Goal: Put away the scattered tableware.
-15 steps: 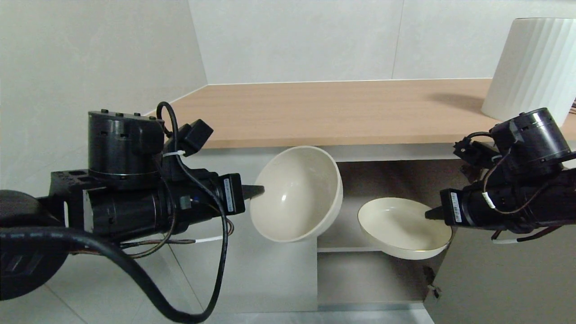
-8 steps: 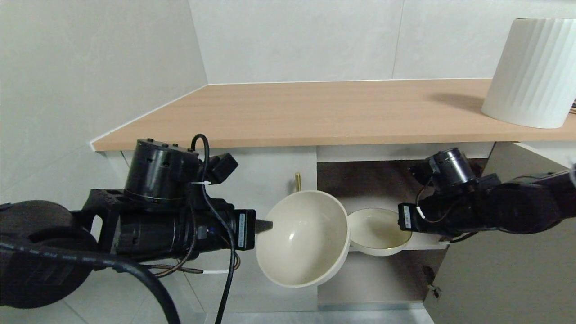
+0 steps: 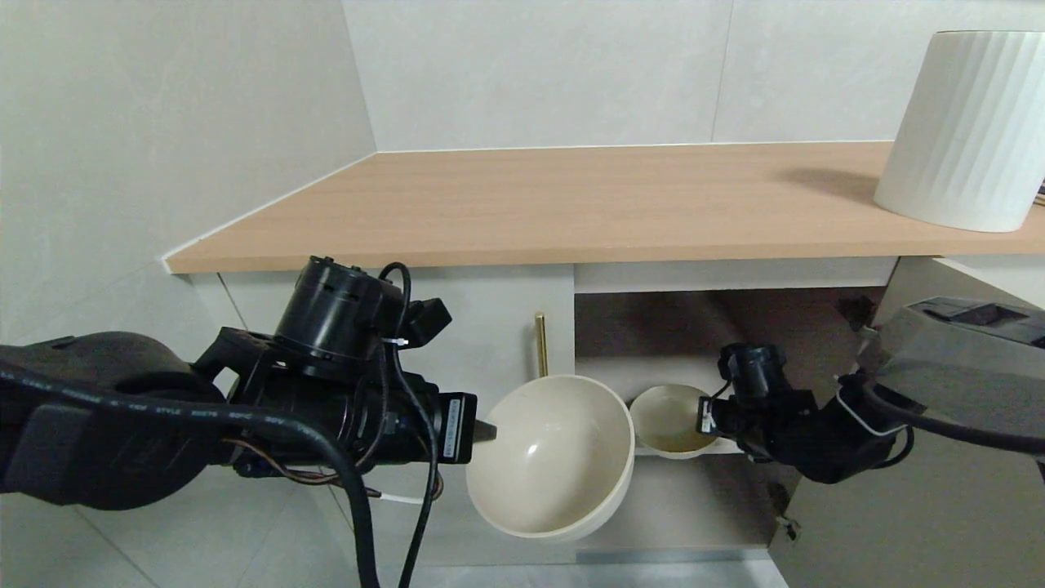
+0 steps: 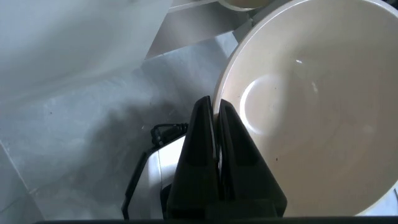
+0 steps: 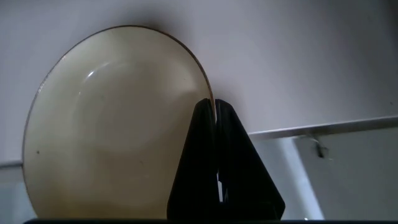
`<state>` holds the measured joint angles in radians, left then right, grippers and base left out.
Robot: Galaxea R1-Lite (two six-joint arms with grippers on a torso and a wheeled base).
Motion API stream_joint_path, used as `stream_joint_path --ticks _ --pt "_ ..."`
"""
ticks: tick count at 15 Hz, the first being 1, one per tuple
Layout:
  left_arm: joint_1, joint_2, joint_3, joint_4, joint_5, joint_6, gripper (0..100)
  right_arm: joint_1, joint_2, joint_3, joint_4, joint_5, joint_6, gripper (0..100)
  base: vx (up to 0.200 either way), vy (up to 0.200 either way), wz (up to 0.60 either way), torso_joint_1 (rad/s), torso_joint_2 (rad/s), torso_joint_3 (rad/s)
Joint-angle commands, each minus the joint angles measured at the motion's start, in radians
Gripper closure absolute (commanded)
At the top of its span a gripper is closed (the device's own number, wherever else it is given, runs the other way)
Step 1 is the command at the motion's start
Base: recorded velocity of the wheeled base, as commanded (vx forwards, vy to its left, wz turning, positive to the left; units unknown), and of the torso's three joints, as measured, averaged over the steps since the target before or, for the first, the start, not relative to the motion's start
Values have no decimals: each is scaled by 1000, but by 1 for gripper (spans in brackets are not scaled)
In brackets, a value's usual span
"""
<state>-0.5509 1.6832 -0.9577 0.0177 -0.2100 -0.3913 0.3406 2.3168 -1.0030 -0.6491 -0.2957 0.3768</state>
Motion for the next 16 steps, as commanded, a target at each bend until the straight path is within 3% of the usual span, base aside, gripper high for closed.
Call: stream_joint_path --ticks 1,16 --pt "-4 7 -1 1 0 -1 100 -29 93 -40 -4 -22 -1 100 0 0 0 0 0 0" --pt "-15 26 -6 1 0 -1 100 -66 179 -218 -3 -95 -10 100 0 0 0 0 0 0"
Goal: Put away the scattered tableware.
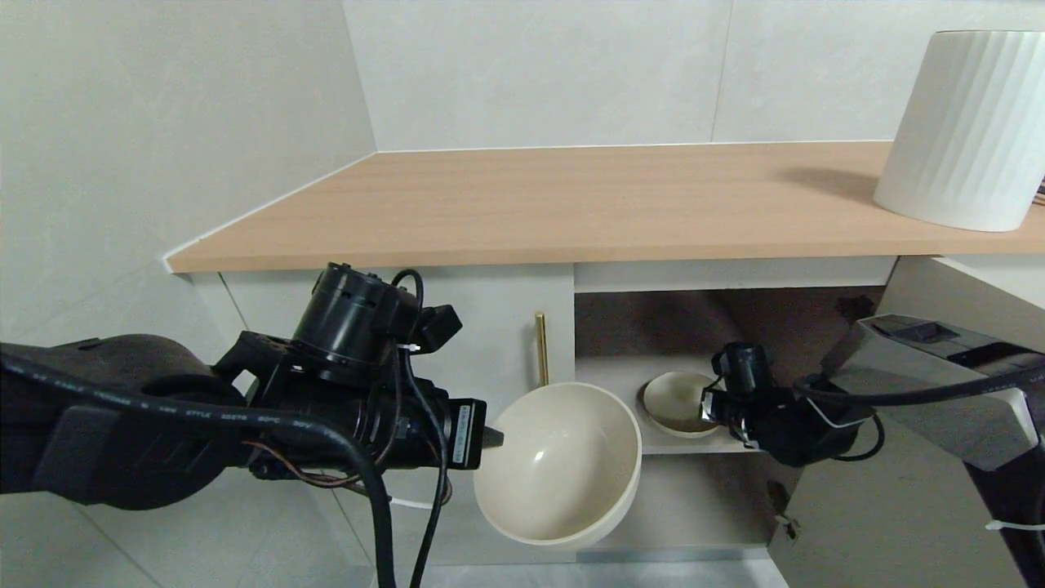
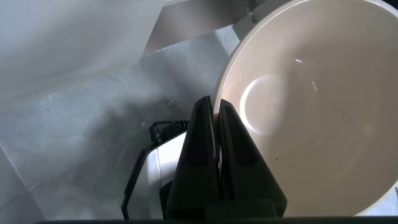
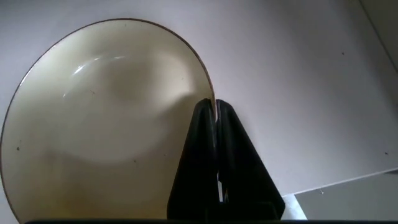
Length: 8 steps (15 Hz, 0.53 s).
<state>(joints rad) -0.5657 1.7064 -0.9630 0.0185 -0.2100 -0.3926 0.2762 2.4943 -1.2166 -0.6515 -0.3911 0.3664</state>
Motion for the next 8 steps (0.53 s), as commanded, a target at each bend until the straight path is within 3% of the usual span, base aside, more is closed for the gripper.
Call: stream_joint_path --ticks 1,5,8 --pt "0 6 0 0 0 0 100 -3 2 -4 0 0 0 0 0 0 0 0 0 0" --pt "-13 24 -3 -5 1 0 100 -5 -43 23 0 1 5 0 0 0 0 0 0 0" --pt "-39 56 -3 -6 3 6 100 54 -325 209 38 34 -1 0 0 0 0 0 0 0"
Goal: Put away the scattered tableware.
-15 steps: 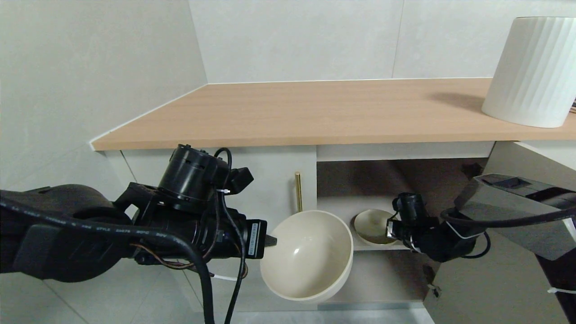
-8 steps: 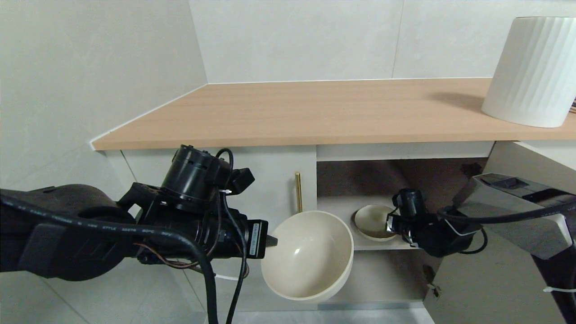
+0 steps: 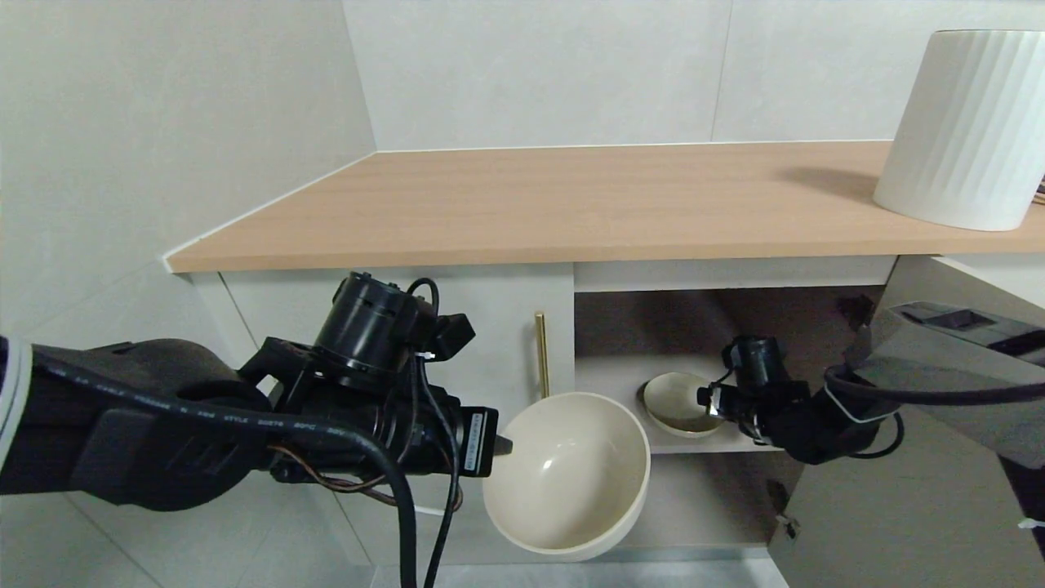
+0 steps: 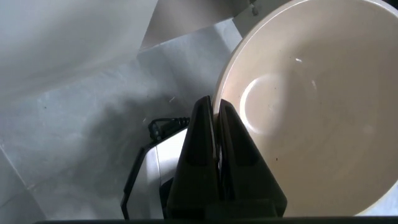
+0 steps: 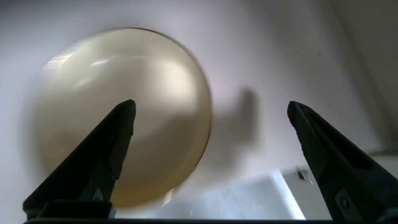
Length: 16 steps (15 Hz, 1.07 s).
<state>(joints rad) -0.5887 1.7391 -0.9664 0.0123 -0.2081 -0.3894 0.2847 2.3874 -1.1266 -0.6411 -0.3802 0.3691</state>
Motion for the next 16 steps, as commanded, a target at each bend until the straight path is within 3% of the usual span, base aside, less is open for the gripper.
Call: stream_joint_path --ticks 1,5,8,16 --pt "-33 39 0 0 9 4 100 73 -318 151 101 67 -6 0 0 0 0 0 0 0" --pt "-86 119 3 0 67 4 100 183 -628 156 483 248 1 0 0 0 0 0 0 0" --pt "-94 155 0 -15 87 6 100 318 -780 103 730 277 4 0 0 0 0 0 0 0" --pt "-120 161 2 -15 108 6 100 465 -669 110 833 273 4 0 0 0 0 0 0 0"
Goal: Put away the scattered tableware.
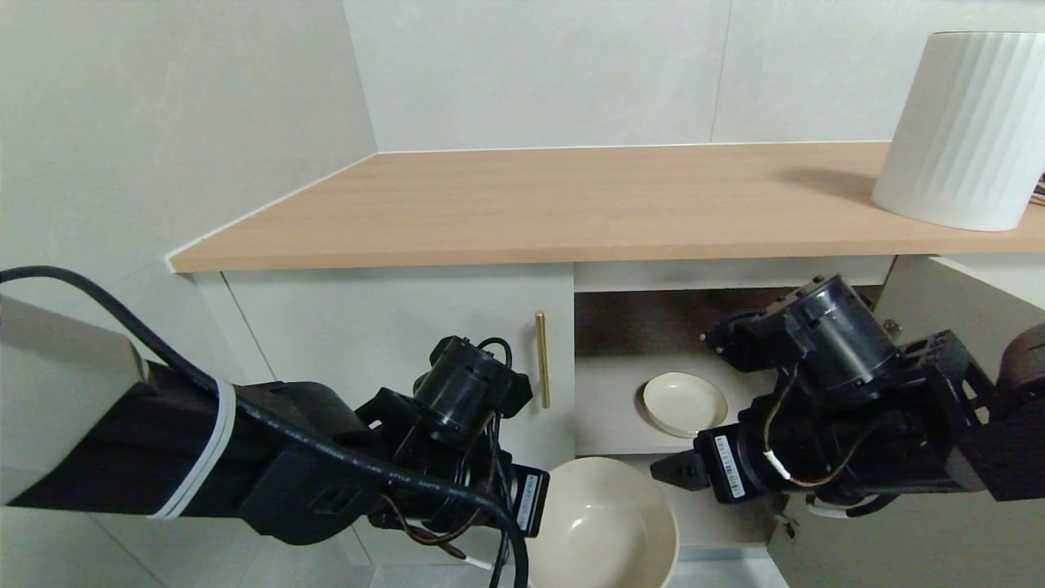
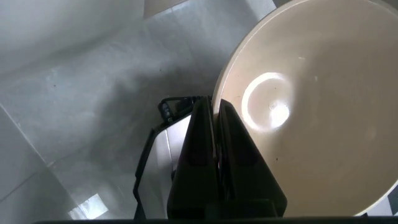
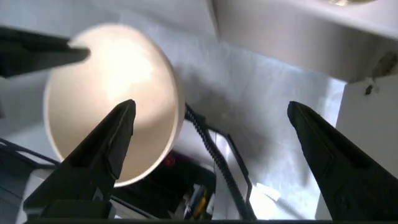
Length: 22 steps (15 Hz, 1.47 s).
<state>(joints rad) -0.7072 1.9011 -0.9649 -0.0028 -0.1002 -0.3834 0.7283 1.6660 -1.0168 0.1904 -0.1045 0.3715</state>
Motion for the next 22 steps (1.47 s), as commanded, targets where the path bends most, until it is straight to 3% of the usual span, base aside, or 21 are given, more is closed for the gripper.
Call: stream_joint_path --ticks 1,9,10,21,22 --pt "-1 0 0 0 1 0 100 26 64 0 1 -4 1 0 0 0 0 0 0 0" --pt "-5 0 -2 0 22 0 100 57 192 -6 -17 -27 6 0 0 0 0 0 0 0" --pt "-5 0 -2 0 22 0 100 57 192 -6 -23 -29 9 100 0 0 0 0 0 0" --pt "-5 6 -2 -5 33 -2 100 59 173 -3 -26 -29 26 100 0 0 0 0 0 0" --pt "-5 6 -2 -5 45 -2 0 59 175 -2 -26 -31 26 100 0 0 0 0 0 0"
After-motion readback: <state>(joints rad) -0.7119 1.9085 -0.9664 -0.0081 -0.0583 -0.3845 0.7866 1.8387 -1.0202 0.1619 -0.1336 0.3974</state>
